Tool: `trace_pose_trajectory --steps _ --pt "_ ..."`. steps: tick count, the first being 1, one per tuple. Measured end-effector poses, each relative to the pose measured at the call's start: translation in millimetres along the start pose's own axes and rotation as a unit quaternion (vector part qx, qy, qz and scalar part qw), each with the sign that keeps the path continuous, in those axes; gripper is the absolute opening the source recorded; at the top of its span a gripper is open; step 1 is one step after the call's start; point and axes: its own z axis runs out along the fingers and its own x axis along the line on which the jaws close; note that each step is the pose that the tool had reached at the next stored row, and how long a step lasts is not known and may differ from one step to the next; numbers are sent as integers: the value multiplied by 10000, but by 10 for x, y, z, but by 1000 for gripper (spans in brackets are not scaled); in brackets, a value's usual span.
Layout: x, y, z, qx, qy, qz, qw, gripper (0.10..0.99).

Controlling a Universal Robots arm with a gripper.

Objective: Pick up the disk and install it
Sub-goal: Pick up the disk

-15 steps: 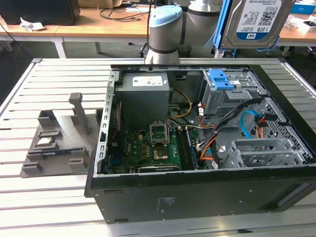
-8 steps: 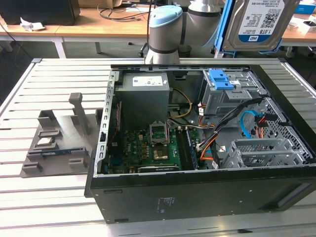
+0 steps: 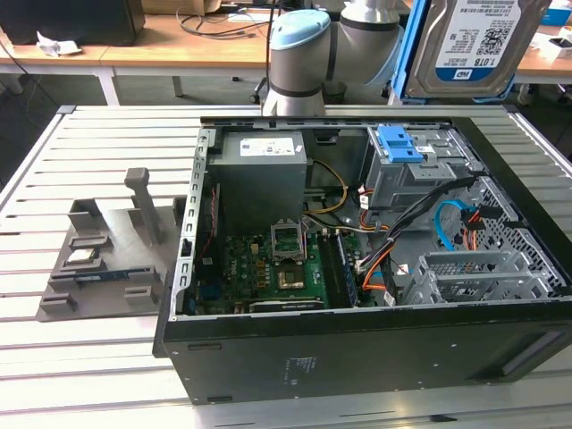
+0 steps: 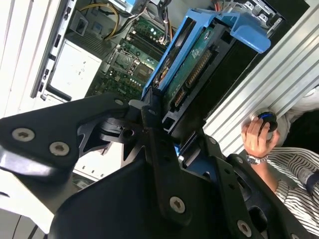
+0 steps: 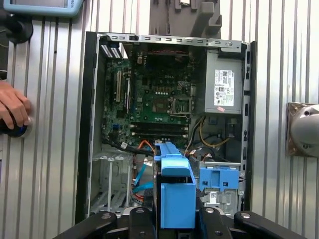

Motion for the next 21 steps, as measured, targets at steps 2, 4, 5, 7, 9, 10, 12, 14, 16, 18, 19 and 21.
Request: trace_pose_trajectory --steps 2,4,5,7,9,10,12,14,16,18,19,21 --pt "19 1 1 0 3 0 10000 369" --pt "37 2 1 0 6 0 10000 369" --pt "46 2 1 0 8 0 10000 369" --pt "286 13 2 -2 50 2 10000 369" --pt "409 16 20 3 -72 315 9995 369" --pt "410 15 25 3 -74 315 9995 369" --pt "411 14 37 3 -73 315 9995 369" --pt "412 12 81 3 -73 315 9995 369" --pt "413 10 111 3 -72 315 9995 369" --pt "414 9 136 3 -74 315 9995 369" --pt "414 8 147 3 -72 316 9995 369" --pt "414 7 173 3 -73 316 9995 369"
